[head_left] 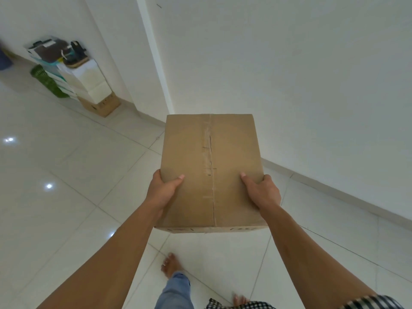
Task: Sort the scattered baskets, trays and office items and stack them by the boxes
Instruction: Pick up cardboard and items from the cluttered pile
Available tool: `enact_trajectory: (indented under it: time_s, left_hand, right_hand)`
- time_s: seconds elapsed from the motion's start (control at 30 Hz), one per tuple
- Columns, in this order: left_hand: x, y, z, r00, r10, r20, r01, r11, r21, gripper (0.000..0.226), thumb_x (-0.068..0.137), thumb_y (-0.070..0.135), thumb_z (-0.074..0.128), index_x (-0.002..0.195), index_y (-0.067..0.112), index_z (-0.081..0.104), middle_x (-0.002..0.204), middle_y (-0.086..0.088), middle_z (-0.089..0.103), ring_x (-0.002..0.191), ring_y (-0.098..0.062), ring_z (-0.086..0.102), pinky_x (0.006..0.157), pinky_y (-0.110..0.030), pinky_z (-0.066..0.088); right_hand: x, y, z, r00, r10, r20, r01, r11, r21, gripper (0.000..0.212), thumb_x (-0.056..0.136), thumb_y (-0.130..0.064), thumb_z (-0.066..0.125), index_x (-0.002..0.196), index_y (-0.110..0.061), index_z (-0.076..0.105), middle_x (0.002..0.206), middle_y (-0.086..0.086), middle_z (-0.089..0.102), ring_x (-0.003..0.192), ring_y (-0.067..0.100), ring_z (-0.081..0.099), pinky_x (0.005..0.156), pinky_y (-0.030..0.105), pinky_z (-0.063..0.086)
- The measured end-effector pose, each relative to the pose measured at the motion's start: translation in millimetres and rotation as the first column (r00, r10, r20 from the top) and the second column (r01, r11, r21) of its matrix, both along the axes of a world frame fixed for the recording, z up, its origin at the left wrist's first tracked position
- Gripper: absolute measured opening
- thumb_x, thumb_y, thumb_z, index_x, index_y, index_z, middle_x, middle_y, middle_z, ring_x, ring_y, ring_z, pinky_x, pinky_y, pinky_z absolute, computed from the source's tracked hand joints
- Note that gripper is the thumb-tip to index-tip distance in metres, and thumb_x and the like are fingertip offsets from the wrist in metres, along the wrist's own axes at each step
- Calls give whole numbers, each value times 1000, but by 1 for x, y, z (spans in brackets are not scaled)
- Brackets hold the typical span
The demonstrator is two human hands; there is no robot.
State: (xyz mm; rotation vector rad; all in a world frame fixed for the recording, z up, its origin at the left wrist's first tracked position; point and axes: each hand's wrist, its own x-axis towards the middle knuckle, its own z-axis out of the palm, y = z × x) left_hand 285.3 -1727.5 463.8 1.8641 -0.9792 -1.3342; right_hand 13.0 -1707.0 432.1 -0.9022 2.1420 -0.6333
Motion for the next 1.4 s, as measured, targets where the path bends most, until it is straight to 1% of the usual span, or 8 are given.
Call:
enact_trajectory:
  time_s: [0.17, 0.4, 0.6, 0.8, 0.93, 1.03, 1.23, 1.4]
  left_hand:
    - [55, -84, 0, 997, -74, 25, 74, 997, 11, 69, 85, 42, 77, 142, 25, 43, 128, 4, 59, 113, -23, 60, 98, -48, 50]
    - [102, -186, -8, 982, -178, 63, 178, 984, 8, 69, 83, 42, 78, 140, 25, 44, 114, 14, 60, 103, -14, 60, 85, -36, 47]
    - [94, -261, -40, 965, -256, 63, 250, 964, 90, 72, 84, 44, 77, 144, 24, 42, 130, 5, 58, 116, -23, 57, 101, -47, 47]
    - [78, -322, -76, 958, -285, 32, 277, 948, 156, 70, 85, 43, 77, 143, 25, 44, 131, 4, 59, 117, -23, 58, 105, -52, 46]
    - [68, -367, -103, 956, -293, 19, 283, 937, 202, 69, 83, 43, 78, 141, 27, 45, 128, 4, 61, 115, -23, 61, 103, -52, 48]
    - [65, -391, -123, 953, -304, -1, 295, 925, 241, 69, 83, 42, 79, 141, 27, 45, 127, 4, 62, 114, -24, 61, 103, -53, 48]
    - [65, -432, -169, 950, -311, -35, 307, 900, 309, 68, 81, 43, 79, 138, 25, 47, 124, 3, 63, 112, -24, 62, 102, -54, 49]
    - [72, -461, -229, 928, -371, -32, 358, 868, 344, 66, 84, 38, 79, 139, 21, 47, 123, 1, 64, 111, -24, 63, 101, -52, 50]
  right_hand:
    - [57, -64, -4, 998, -59, 6, 59, 998, 17, 71, 83, -76, 57, 122, -17, 49, 106, 0, 60, 96, 26, 58, 81, 40, 50]
    - [111, -133, -16, 982, -173, 73, 171, 985, 35, 67, 83, -74, 60, 117, -18, 48, 106, 0, 60, 94, 25, 57, 77, 39, 49]
    - [109, -187, -43, 971, -229, 68, 223, 970, 96, 65, 83, -74, 59, 115, -19, 47, 101, -2, 58, 91, 24, 56, 75, 36, 46]
    - [93, -243, -81, 961, -265, 82, 251, 956, 150, 61, 84, -73, 57, 112, -20, 46, 96, -5, 55, 89, 23, 54, 74, 36, 43]
    - [83, -283, -107, 955, -280, 97, 257, 946, 196, 62, 85, -72, 59, 115, -19, 46, 104, -2, 59, 90, 23, 54, 74, 36, 44]
    - [76, -306, -123, 962, -261, 85, 232, 939, 254, 69, 85, -70, 60, 127, -16, 47, 117, 5, 61, 96, 25, 55, 78, 36, 46]
    - [75, -335, -165, 963, -242, 119, 187, 918, 350, 77, 88, -67, 61, 140, -12, 45, 134, 9, 59, 121, 32, 57, 98, 43, 49]
    - [83, -349, -218, 954, -265, 137, 186, 888, 421, 72, 90, -62, 62, 140, -12, 48, 133, 8, 60, 120, 31, 57, 94, 41, 49]
